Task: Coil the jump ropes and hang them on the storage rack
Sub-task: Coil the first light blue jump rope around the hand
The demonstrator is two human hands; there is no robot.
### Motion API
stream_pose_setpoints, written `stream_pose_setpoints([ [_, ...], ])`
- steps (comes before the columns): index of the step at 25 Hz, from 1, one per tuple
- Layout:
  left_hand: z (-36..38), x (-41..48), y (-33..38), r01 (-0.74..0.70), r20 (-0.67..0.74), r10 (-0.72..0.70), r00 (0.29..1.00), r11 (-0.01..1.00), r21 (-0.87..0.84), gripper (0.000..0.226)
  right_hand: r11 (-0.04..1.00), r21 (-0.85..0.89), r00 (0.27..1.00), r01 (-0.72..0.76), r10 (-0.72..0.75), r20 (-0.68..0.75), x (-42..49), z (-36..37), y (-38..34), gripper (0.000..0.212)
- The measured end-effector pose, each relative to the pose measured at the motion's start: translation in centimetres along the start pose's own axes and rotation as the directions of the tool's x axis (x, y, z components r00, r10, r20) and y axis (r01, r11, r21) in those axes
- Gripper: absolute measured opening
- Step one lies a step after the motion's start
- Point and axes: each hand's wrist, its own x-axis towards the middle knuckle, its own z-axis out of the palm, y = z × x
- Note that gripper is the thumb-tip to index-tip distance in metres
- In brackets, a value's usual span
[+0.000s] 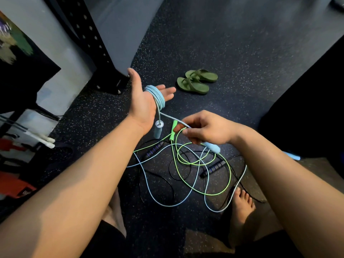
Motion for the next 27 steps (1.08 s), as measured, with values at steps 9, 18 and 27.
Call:
stream_pose_setpoints([
  [9,1.2,-0.9,-1.7,0.208,0.328,-0.520,0.789,0.728,0.654,0.139,0.965,-0.211,0.936,0.154,-0.211,-0.282,-0.7,-1.3,-0.7,0.021],
  [18,1.5,-1.8,-0.4,0.279,0.518,-0.549,0.656,0.814,0.509,0.123,0.990,-0.003,0.944,0.144,-0.138,-0.301,-0.4,-1.7,0.5,0.036],
  [27,1.1,-2.0,0.3,0.304,0.491,-0.494,0.718,0.856,0.418,0.117,0.935,0.304,0.971,0.185,-0.127,-0.200,0.1,0.3,-0.6,0.031],
])
